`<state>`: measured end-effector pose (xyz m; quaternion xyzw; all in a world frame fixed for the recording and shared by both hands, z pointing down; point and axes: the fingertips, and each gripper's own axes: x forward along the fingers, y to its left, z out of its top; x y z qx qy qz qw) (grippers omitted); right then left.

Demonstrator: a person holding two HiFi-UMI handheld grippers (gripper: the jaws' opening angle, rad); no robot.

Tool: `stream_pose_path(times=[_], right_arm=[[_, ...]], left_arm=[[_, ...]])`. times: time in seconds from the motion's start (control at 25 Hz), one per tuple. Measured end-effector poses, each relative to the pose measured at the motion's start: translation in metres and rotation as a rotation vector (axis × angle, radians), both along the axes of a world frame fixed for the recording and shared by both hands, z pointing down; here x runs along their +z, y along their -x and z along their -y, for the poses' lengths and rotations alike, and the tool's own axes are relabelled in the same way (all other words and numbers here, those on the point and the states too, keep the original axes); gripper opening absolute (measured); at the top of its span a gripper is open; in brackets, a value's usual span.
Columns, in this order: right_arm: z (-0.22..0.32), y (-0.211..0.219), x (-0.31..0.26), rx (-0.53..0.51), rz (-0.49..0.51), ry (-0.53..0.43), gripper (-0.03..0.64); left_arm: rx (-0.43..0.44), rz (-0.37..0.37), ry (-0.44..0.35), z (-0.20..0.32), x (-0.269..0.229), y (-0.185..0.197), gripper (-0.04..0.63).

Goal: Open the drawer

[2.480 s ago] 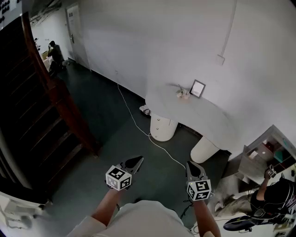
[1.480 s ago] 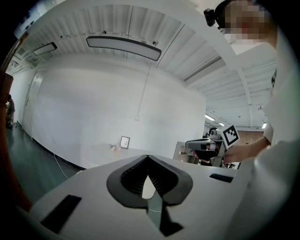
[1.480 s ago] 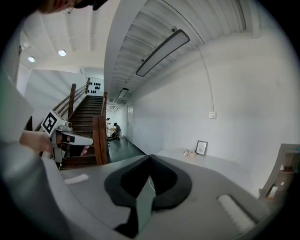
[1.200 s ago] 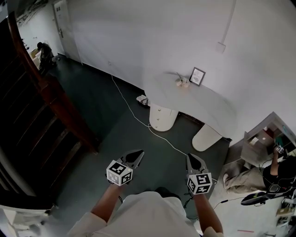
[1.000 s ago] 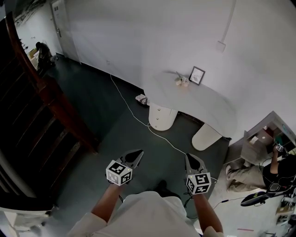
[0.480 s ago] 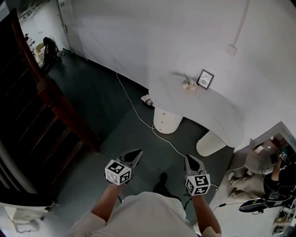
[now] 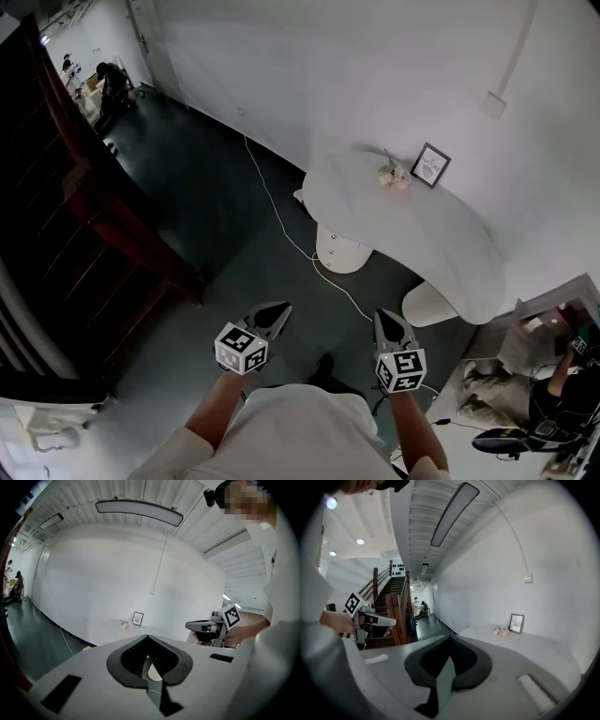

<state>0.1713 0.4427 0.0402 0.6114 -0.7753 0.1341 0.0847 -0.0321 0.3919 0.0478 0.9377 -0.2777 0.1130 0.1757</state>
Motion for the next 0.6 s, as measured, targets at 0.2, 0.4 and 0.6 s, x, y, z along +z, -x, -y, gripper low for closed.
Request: stream_pose_path(times=[0.2,0.4,0.6], right_arm=[[0.041,-0.039,0.012,-0.036,0.022,0.023,0.011],[0.073,-0.066,0.023,-0.061,0.032,0.038,0.011],[0.093,-0.081,0.034,-0.074,0.043,0.055,0.011]], left_arm=[[-0.021,0.002,0.0,0.034,-0.002,-0.045,0.006],[-0.06,0.021,0.023,0.059,0.011,-0.069,0.006],[-0.075,0.043,0.049,0.079,0.023,-0.083,0.006]])
